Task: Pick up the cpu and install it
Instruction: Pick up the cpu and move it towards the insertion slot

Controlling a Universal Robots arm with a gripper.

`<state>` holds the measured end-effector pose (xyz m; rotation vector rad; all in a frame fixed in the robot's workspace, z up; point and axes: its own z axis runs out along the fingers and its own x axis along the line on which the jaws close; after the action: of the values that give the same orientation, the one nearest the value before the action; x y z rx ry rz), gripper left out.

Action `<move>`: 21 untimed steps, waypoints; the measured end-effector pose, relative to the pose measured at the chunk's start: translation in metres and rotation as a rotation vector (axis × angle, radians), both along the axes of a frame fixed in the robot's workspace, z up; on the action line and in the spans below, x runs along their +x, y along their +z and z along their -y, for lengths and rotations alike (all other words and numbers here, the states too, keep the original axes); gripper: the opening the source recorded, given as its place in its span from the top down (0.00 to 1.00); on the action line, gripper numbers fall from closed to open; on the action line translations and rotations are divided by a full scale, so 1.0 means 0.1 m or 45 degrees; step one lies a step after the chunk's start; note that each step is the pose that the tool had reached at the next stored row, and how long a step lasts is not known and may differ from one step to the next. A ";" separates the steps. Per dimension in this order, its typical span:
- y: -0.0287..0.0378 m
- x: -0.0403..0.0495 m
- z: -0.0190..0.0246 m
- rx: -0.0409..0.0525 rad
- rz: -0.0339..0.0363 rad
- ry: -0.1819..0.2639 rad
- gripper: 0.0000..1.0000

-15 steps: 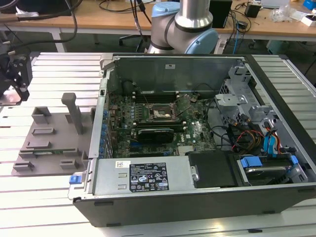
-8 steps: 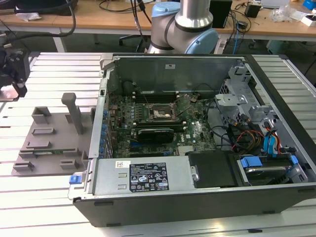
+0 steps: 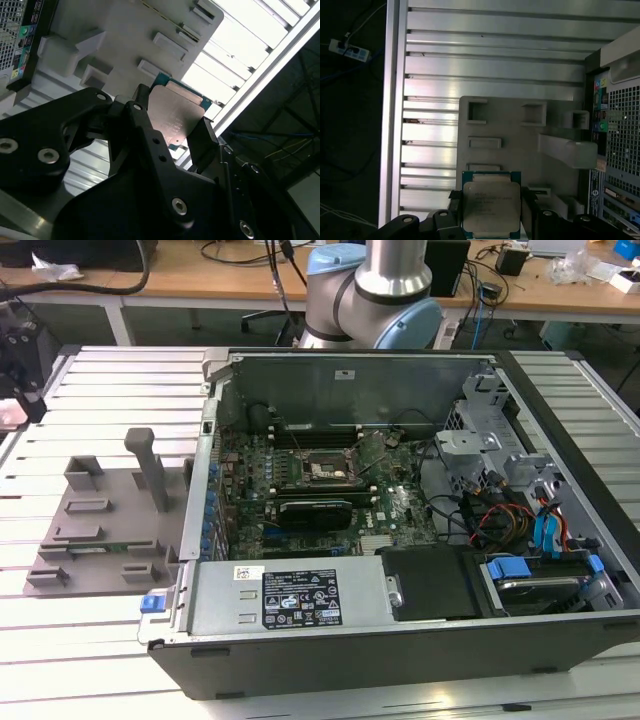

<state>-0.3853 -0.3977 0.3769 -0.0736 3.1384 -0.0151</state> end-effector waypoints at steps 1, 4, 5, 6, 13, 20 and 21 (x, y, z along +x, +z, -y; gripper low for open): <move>0.017 0.000 0.000 0.000 0.0001 0.000 0.45; 0.043 0.000 0.000 0.000 0.0003 0.000 0.45; 0.044 0.000 0.000 0.000 0.0003 0.000 0.45; 0.045 0.000 0.000 0.000 0.0001 0.000 0.45; 0.046 0.178 0.000 0.000 0.0000 0.000 0.45; 0.046 0.528 0.000 0.000 -0.0005 0.000 0.45; 0.046 0.570 0.000 0.000 -0.0008 0.000 0.45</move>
<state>-0.3283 -0.3978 0.3815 -0.0739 3.1391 -0.0151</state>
